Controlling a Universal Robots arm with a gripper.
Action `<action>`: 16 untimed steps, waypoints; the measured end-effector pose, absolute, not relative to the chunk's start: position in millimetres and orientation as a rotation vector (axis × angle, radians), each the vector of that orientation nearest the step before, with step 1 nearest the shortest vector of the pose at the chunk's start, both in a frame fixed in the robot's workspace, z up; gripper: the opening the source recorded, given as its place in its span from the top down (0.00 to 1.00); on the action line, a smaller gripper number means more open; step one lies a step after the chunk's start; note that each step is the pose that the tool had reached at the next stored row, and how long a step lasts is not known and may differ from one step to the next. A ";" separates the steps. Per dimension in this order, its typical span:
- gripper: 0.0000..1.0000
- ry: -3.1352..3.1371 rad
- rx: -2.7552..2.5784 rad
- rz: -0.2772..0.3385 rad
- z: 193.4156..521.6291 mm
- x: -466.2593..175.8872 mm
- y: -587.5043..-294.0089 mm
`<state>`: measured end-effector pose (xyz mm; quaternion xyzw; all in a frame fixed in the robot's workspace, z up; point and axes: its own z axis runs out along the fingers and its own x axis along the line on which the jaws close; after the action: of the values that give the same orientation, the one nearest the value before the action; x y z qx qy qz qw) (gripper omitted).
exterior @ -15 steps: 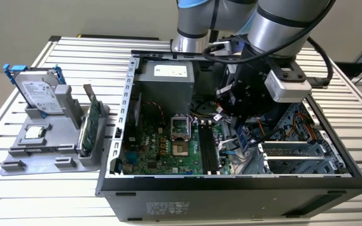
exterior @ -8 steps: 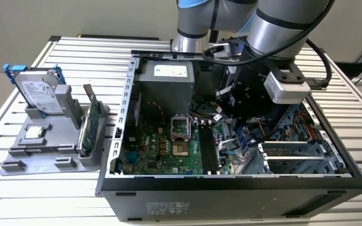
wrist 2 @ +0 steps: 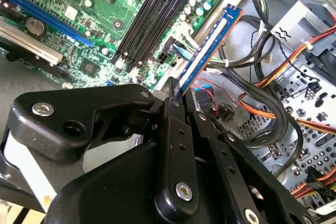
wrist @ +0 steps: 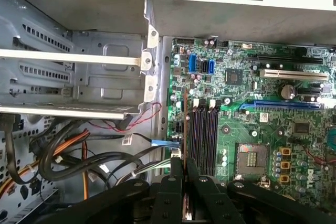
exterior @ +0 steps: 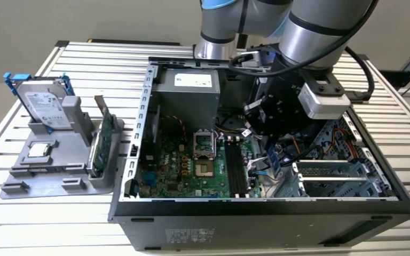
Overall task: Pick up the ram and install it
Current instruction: 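Insert the ram into the slot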
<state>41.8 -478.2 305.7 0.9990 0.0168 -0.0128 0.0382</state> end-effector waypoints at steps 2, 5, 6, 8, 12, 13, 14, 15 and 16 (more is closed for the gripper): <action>1.00 0.052 3.062 -0.039 304.9 41.8 -478.2; 1.00 0.051 3.059 -0.039 303.8 41.8 -478.2; 1.00 0.051 3.057 -0.039 303.4 41.8 -478.2; 1.00 0.051 3.055 -0.039 302.7 41.8 -478.2; 1.00 0.051 3.052 -0.039 301.2 41.8 -478.2; 1.00 0.051 3.051 -0.039 300.9 41.8 -478.2; 1.00 0.051 3.050 -0.039 300.5 41.8 -478.2; 1.00 0.051 3.048 -0.039 300.1 41.8 -478.2; 1.00 0.051 3.047 -0.039 299.7 41.8 -478.2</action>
<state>41.8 -478.2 299.7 0.9987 0.0167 -0.0129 0.0468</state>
